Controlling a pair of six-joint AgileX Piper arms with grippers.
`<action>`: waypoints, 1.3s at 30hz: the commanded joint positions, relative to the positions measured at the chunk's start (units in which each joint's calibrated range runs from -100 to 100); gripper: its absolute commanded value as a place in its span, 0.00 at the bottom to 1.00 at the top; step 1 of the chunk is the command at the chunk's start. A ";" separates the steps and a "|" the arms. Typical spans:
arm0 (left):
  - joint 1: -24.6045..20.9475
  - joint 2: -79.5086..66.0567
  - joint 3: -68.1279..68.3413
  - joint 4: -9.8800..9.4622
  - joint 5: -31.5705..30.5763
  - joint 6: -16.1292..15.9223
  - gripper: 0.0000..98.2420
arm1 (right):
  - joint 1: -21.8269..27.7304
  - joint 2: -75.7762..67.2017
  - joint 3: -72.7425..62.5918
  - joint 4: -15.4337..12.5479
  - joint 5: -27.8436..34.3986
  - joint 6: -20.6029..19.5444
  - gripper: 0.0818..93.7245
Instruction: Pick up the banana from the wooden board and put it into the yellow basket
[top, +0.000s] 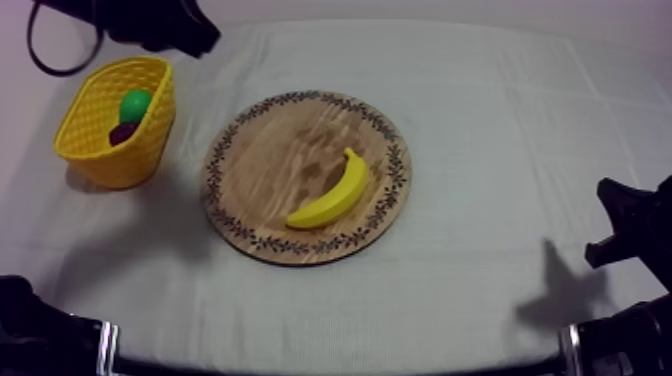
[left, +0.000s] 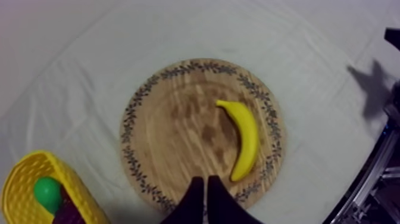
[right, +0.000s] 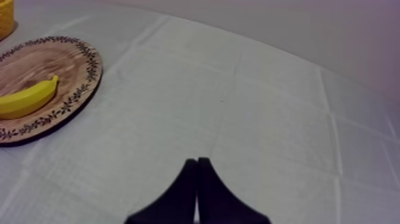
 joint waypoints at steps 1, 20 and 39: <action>0.86 1.88 -0.47 0.09 -0.12 -0.13 0.00 | 0.00 0.00 -0.03 0.00 -0.04 -0.01 0.00; 0.54 7.60 2.70 1.14 -6.84 -1.48 0.55 | 0.00 0.00 -0.03 0.00 -0.04 -0.01 0.00; -0.79 8.22 6.17 4.59 -3.78 -6.38 0.88 | -0.07 0.00 -0.03 0.00 -0.04 -0.01 0.00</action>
